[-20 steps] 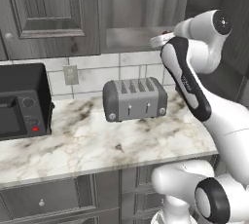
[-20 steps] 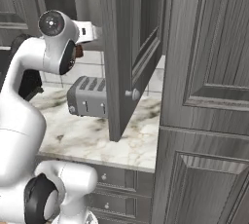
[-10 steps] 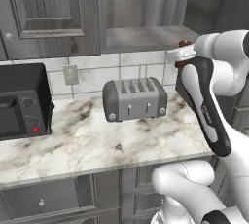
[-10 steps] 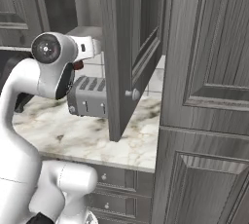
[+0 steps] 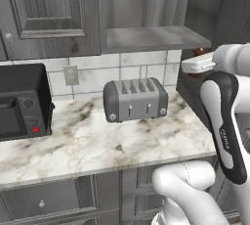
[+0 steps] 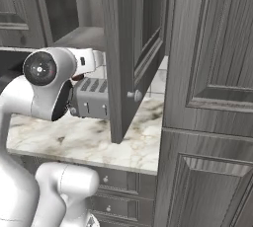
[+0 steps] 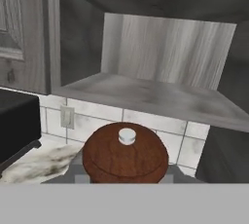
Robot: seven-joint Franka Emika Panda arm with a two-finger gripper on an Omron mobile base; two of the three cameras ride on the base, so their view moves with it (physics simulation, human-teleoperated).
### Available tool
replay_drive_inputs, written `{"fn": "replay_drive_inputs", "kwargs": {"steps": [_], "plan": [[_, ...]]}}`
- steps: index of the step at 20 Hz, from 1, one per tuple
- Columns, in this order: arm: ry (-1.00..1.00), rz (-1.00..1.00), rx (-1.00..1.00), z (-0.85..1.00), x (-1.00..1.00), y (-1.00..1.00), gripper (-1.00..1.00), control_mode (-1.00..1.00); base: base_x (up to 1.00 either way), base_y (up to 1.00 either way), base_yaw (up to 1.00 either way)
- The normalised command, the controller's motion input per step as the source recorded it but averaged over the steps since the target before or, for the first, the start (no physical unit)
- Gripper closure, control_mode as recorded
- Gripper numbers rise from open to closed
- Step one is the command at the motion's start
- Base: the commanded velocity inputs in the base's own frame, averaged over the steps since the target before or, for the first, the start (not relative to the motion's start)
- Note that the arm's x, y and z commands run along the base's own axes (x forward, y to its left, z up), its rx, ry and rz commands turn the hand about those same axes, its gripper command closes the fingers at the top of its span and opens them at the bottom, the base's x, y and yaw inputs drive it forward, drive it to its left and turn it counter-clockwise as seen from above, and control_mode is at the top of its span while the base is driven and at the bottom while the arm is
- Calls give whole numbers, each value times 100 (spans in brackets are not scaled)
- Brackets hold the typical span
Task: Retrieve the shaker from the cabinet and place it next the steak on a plate on the dining table.
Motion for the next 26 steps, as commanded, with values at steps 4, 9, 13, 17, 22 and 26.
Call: {"fn": "replay_drive_inputs", "kwargs": {"steps": [4, 9, 13, 17, 22, 26], "plan": [[-1, 0, 0, 0, -32, -1, 100, -100, 0, 0, 0], [0, 0, 0, 0, 1, 0, 100, 100, -17, 0, 0], [0, 0, 0, 0, 0, 0, 100, 100, -67, 0, 5], [0, 0, 0, 0, 0, 0, 100, 100, -67, 0, 12], [0, 0, 0, 0, 0, 0, 100, 100, -52, 2, 14], [0, 0, 0, 0, 0, 0, 100, 100, -23, 6, 27]]}}
